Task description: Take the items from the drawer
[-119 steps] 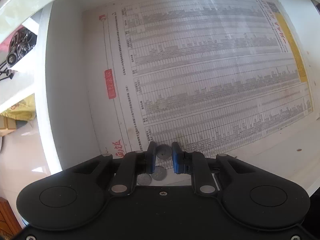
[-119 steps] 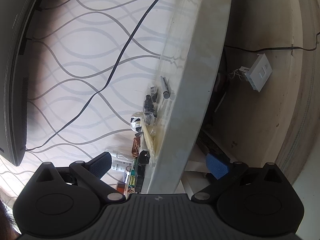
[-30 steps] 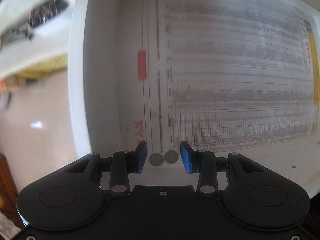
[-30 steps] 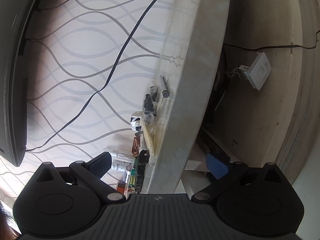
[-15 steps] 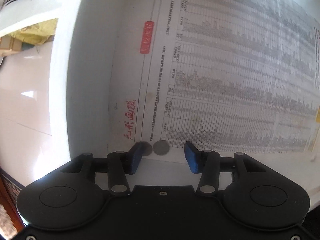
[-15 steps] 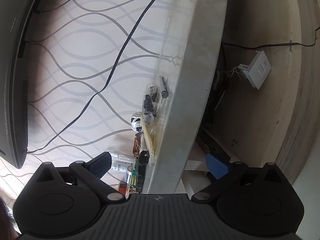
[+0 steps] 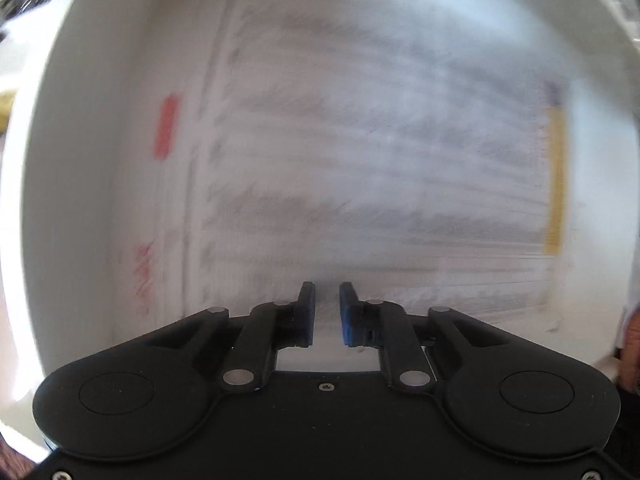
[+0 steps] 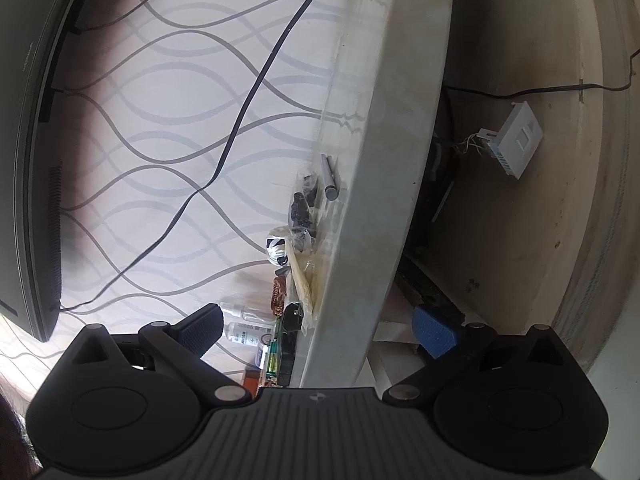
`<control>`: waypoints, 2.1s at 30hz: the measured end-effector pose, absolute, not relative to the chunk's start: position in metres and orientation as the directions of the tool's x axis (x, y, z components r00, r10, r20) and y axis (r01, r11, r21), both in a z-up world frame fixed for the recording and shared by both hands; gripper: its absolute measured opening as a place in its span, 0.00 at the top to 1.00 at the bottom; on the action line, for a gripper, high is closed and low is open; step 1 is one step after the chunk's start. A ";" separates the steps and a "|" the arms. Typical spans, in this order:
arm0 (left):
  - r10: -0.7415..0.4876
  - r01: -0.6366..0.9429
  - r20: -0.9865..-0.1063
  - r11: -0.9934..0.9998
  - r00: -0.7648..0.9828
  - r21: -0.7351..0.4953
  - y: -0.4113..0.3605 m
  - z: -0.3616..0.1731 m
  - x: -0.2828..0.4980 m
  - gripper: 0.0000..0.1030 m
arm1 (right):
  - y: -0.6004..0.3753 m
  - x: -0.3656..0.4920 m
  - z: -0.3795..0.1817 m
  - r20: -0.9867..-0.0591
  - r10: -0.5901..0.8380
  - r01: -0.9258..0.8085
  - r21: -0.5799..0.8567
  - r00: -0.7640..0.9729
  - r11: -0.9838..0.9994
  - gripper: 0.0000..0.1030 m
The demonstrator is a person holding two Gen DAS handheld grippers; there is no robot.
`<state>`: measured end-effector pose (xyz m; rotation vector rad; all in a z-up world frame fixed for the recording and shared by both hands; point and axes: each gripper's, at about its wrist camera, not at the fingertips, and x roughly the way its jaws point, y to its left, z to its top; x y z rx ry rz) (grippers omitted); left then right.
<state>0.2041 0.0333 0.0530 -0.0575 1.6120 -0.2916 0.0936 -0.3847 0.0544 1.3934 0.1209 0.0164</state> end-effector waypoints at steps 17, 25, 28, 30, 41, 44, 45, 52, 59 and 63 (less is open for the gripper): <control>0.012 0.141 -0.992 0.990 -0.125 -0.006 0.035 0.051 0.188 0.68 | -0.385 0.093 0.053 -0.080 0.085 0.064 0.983 0.993 0.174 0.00; -0.037 0.167 -0.997 0.985 -0.062 -0.047 0.033 0.064 0.186 0.86 | -0.387 0.088 0.049 -0.066 0.080 0.053 0.987 0.995 0.154 0.00; -0.070 0.182 -0.997 0.980 -0.027 -0.073 0.030 0.078 0.187 0.86 | -0.387 0.088 0.049 -0.065 0.082 0.052 0.987 0.995 0.154 0.00; -0.096 0.201 -0.995 0.975 0.001 -0.093 0.028 0.091 0.192 0.86 | -0.387 0.088 0.048 -0.066 0.082 0.053 0.987 0.994 0.154 0.00; -0.271 0.460 -0.893 0.884 0.358 -0.084 -0.042 0.216 0.239 0.86 | -0.388 0.089 0.049 -0.070 0.081 0.056 0.985 0.994 0.162 0.00; -0.324 0.518 -0.864 0.851 0.386 -0.088 -0.065 0.231 0.243 0.86 | -0.388 0.089 0.049 -0.068 0.078 0.055 0.986 0.995 0.160 0.00; -0.336 0.533 -0.859 0.841 0.386 -0.089 -0.071 0.230 0.244 0.86 | -0.389 0.089 0.049 -0.067 0.077 0.054 0.986 0.995 0.160 0.00; -0.387 0.583 -0.859 0.801 0.337 -0.132 -0.114 0.193 0.251 0.86 | -0.389 0.090 0.049 -0.065 0.081 0.051 0.986 0.995 0.156 0.00; -0.376 0.559 -0.861 0.818 0.343 -0.135 -0.110 0.204 0.251 0.82 | -0.390 0.090 0.048 -0.064 0.083 0.051 0.987 0.994 0.153 0.00; -0.409 0.564 -0.850 0.808 0.333 -0.168 -0.100 0.209 0.246 0.76 | -0.389 0.090 0.049 -0.065 0.084 0.051 0.986 0.994 0.156 0.00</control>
